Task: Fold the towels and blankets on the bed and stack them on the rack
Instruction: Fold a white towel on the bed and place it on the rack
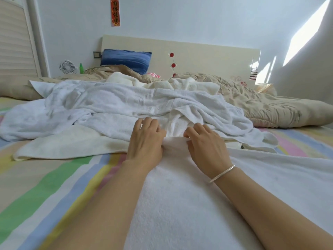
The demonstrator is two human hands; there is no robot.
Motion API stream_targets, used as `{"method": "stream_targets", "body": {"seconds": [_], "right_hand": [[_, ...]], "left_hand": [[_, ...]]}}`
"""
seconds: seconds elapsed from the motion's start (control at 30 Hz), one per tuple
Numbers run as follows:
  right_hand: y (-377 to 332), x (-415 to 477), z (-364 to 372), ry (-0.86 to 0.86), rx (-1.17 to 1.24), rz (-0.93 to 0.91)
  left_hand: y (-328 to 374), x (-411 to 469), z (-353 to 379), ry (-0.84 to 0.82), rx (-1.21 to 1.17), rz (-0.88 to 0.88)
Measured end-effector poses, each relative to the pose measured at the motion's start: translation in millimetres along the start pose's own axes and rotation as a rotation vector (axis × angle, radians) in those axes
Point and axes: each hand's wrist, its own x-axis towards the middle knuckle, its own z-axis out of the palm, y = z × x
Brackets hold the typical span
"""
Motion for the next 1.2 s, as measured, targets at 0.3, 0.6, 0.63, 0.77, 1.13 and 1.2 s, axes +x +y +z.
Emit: {"method": "stream_targets", "body": {"seconds": [0.3,0.6,0.63,0.77,1.13,1.2], "right_hand": [[58.3,-49.3,-25.5,-0.298,-0.068,0.168],[77.9,-56.2,-145.6,-0.466,-0.226,0.022],[72.5,-68.7,-159.0,-0.433,-0.229,0.005],[36.8,-126.0,-224.1,-0.395,-0.074,-0.016],[-38.6,-201.1,-371.7,-0.28,0.163,-0.132],[-49.3,-209.7,-385.9,-0.278,0.157,-0.135]], "left_hand": [[7.0,-27.5,-25.5,0.112,0.06,-0.091],[18.0,-73.8,-80.8,-0.114,-0.024,-0.206],[16.8,-81.5,-90.1,-0.146,-0.017,-0.179],[13.5,-118.9,-154.6,-0.207,-0.066,-0.119],[39.5,-246.1,-326.8,-0.261,-0.331,-0.233],[41.8,-266.9,-344.4,-0.266,-0.379,-0.263]]}}
